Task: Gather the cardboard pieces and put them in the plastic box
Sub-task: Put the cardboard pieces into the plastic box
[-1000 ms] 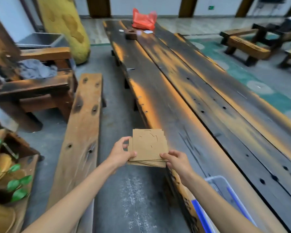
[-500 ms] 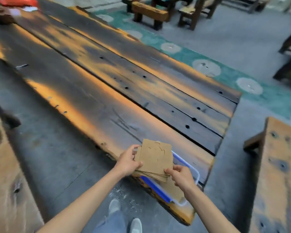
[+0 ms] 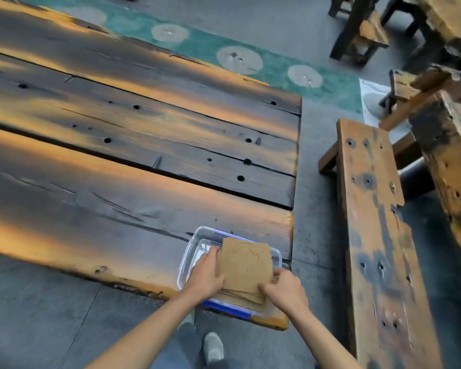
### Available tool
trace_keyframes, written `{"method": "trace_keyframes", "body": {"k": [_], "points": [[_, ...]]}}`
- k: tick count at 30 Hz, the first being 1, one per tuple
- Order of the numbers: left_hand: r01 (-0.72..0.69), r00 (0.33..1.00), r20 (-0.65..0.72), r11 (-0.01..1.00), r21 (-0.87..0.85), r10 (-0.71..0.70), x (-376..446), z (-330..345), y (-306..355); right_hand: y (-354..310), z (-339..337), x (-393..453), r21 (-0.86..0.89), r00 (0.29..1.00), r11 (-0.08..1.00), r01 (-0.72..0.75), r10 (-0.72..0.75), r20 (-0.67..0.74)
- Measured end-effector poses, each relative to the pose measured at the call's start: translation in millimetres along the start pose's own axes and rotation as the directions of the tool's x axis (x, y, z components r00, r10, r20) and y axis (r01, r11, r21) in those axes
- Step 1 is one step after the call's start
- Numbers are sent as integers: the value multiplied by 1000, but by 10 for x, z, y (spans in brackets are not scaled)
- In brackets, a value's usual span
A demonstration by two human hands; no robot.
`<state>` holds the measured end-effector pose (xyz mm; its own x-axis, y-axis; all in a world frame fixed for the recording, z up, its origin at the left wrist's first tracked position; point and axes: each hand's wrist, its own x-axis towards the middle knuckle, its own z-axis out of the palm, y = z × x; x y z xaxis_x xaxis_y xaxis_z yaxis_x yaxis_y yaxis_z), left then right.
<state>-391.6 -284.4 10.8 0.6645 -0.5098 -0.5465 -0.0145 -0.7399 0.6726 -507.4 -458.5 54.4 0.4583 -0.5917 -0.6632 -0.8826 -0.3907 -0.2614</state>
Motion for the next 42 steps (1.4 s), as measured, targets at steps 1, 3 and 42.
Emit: {"method": "trace_keyframes", "body": {"k": [1,3,42], "points": [[5,1000,17,1000,17,-5,3,17,-38,-18,42,-18,-56,1000,998,-5,5,-1],[6,999,39,998,57,-8,15,37,-97,-59,124,-40,-139,1000,990,-19,19,-4],[-60,913,406,969,241,-44,361,-155,-198,-638,130,577,-415,774,655,631,-498,390]]}}
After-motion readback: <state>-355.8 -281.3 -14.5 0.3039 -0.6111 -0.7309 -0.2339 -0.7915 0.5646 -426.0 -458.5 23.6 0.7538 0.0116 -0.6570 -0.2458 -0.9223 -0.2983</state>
